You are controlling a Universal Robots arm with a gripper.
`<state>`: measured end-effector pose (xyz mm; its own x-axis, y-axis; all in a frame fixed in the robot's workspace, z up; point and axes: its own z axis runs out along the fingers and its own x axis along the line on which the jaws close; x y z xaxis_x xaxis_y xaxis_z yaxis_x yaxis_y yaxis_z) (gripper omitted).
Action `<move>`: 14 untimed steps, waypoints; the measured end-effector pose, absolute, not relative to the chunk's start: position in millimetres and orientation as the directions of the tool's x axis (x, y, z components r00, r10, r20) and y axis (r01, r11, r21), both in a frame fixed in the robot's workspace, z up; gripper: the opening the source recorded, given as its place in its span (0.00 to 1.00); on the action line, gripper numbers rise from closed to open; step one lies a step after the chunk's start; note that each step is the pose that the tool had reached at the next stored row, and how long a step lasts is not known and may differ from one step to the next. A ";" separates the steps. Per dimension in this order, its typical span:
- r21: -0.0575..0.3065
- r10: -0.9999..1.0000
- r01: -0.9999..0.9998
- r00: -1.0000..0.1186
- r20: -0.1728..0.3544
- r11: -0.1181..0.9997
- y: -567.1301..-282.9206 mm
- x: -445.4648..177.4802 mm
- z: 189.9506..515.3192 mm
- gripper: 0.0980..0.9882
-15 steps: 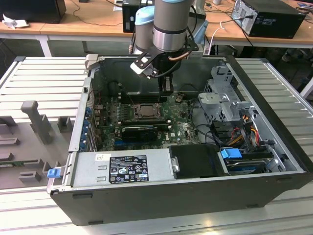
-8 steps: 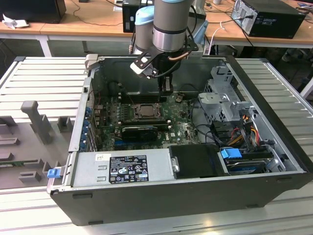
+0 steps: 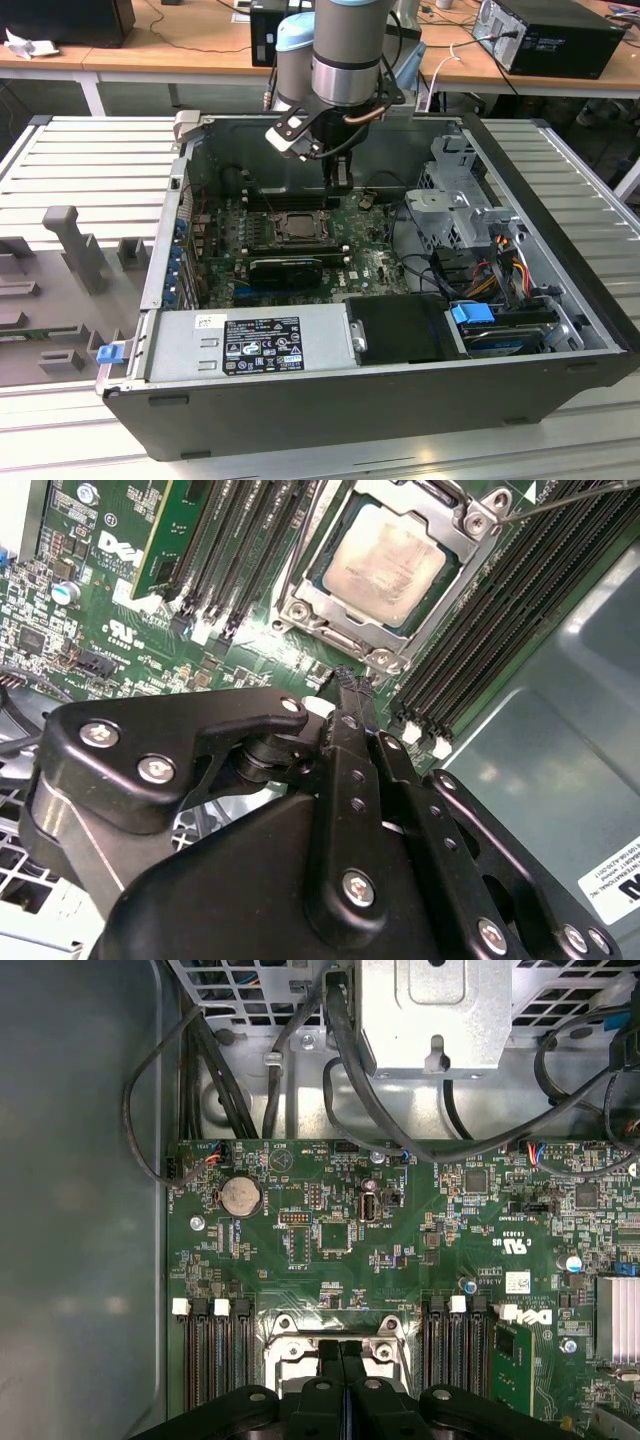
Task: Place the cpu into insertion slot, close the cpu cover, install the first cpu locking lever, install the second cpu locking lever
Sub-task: 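Close the cpu cover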
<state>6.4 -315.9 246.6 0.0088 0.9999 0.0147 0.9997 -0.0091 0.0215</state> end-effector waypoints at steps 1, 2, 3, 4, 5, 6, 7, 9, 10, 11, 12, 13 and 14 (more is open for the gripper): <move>0.022 1.000 1.000 0.009 0.015 -0.009 -315.9 6.2 246.6 0.01; 0.022 1.000 1.000 0.009 0.015 -0.009 -315.9 6.0 246.6 0.01; 0.022 1.000 1.000 0.009 0.015 -0.009 -315.9 5.8 246.6 0.01; 0.022 1.000 1.000 0.009 0.015 -0.009 -315.9 5.7 246.6 0.01; 0.022 1.000 1.000 0.009 0.015 -0.009 -315.9 5.4 246.6 0.01; 0.022 1.000 1.000 0.009 0.015 -0.009 -315.9 5.3 246.6 0.01; 0.022 1.000 1.000 0.009 0.015 -0.009 -315.9 5.1 246.6 0.01; 0.022 1.000 1.000 0.009 0.015 -0.009 -315.9 4.6 246.6 0.01; 0.022 1.000 1.000 0.009 0.015 -0.009 -315.9 4.5 246.6 0.01; 0.022 1.000 1.000 0.009 0.015 -0.009 -315.9 4.3 246.6 0.01; 0.022 1.000 1.000 0.009 0.015 -0.009 -315.9 4.2 246.6 0.01; 0.022 1.000 1.000 0.009 0.015 -0.009 -315.9 4.0 246.6 0.01; 0.022 1.000 1.000 0.009 0.015 -0.009 -315.9 3.7 246.6 0.01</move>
<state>3.7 -315.9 246.6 0.0089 0.9999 0.0147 0.9997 -0.0092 0.0216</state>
